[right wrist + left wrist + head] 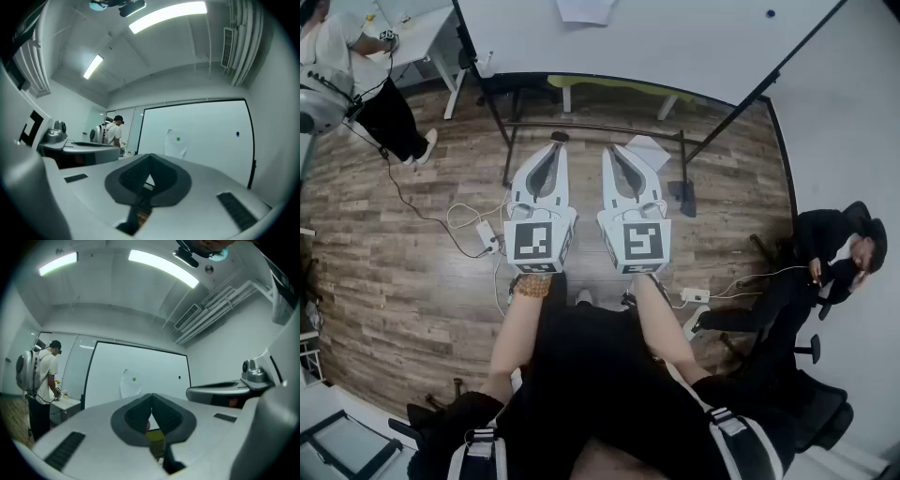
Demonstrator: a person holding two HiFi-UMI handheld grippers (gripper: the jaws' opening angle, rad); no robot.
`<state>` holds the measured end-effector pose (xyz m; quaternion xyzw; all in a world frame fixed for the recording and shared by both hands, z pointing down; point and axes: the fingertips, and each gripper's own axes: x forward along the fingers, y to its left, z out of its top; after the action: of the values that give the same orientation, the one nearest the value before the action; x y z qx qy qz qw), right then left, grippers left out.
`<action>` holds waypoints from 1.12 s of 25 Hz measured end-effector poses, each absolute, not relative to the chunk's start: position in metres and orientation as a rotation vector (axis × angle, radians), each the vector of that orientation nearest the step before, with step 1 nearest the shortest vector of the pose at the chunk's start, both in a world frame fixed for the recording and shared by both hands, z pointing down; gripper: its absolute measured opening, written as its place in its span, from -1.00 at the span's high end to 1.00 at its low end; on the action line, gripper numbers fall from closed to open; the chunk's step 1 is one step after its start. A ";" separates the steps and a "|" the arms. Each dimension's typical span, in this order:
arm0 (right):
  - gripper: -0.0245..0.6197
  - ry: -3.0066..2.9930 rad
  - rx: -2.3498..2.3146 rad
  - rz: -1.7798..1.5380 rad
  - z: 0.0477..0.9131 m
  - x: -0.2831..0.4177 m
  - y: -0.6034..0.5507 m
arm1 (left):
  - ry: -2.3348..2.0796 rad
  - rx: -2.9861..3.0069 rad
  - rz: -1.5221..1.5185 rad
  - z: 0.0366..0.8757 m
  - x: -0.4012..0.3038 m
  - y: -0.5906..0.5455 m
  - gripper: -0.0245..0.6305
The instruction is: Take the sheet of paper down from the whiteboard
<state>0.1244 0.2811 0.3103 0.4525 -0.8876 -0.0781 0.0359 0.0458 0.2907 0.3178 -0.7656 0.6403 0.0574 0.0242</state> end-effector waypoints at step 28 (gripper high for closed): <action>0.87 -2.581 1.532 -0.296 0.300 -0.001 0.146 | 1.776 -2.505 0.204 0.304 -0.075 0.142 0.89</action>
<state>-0.0011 0.1458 0.3005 0.5070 -0.8541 -0.0979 0.0626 -0.0750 0.1417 0.3036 -0.8136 0.5768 0.0663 0.0318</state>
